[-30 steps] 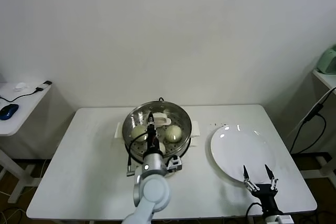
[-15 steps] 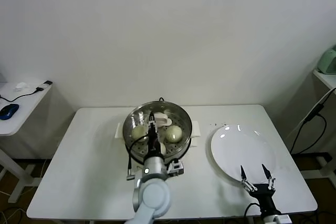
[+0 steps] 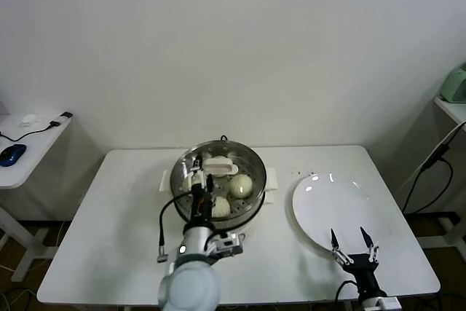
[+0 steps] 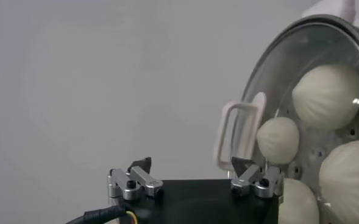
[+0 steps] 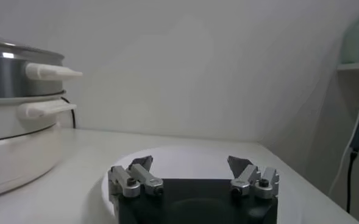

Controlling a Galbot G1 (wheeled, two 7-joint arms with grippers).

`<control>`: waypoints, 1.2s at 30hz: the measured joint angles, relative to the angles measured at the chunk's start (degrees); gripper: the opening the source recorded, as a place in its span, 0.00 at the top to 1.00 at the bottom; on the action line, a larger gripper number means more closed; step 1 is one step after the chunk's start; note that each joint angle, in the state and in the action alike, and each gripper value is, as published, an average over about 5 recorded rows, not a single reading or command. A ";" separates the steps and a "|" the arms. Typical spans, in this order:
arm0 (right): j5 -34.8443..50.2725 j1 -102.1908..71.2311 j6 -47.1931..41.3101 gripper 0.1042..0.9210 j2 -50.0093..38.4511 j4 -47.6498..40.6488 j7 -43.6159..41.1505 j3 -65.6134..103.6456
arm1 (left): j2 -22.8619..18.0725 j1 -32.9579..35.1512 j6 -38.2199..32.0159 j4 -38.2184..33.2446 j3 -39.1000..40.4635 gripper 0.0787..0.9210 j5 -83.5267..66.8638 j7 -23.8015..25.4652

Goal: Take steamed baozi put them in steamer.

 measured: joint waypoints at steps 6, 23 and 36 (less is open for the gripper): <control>0.27 0.28 0.15 0.12 0.16 0.78 0.64 -0.31 | 1.74 4.12 -6.99 -3.89 -7.29 0.12 -17.60 -4.99; 0.88 1.59 1.28 0.12 0.53 0.08 2.51 -0.95 | 8.43 13.06 -28.38 1.89 -33.86 0.12 -76.65 -9.25; 1.08 1.91 0.94 0.12 0.78 -0.18 3.16 -1.45 | 8.19 14.45 -39.94 16.00 -33.01 0.12 -89.66 -10.12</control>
